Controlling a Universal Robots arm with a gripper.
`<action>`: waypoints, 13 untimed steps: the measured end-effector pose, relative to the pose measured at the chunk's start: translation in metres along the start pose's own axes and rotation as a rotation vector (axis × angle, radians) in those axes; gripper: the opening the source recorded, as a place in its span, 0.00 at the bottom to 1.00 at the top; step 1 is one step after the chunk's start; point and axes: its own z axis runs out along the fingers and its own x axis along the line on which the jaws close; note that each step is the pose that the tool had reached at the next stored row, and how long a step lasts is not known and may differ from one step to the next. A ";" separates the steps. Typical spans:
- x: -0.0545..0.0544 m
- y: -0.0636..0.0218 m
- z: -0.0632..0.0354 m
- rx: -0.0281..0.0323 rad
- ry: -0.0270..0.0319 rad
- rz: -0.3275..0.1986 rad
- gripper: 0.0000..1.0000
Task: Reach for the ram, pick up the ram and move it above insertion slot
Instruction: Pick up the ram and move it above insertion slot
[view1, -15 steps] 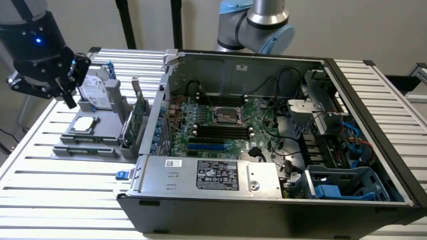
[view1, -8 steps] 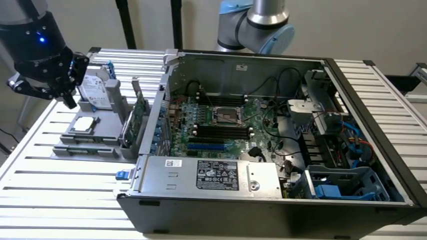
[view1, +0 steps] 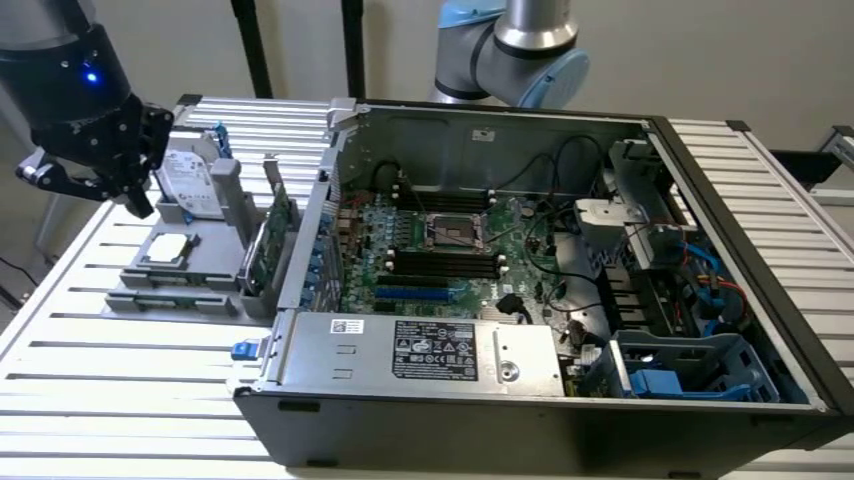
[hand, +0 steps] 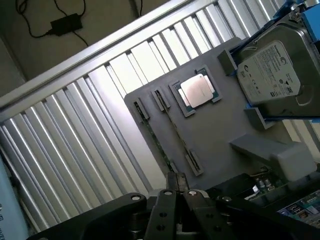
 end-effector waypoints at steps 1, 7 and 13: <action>0.000 0.0000 0.0000 0.0000 0.0007 -0.018 0.11; 0.000 0.0000 0.0004 0.0001 0.0049 -0.127 0.11; 0.000 0.0000 0.0007 0.0002 0.0090 -0.236 0.11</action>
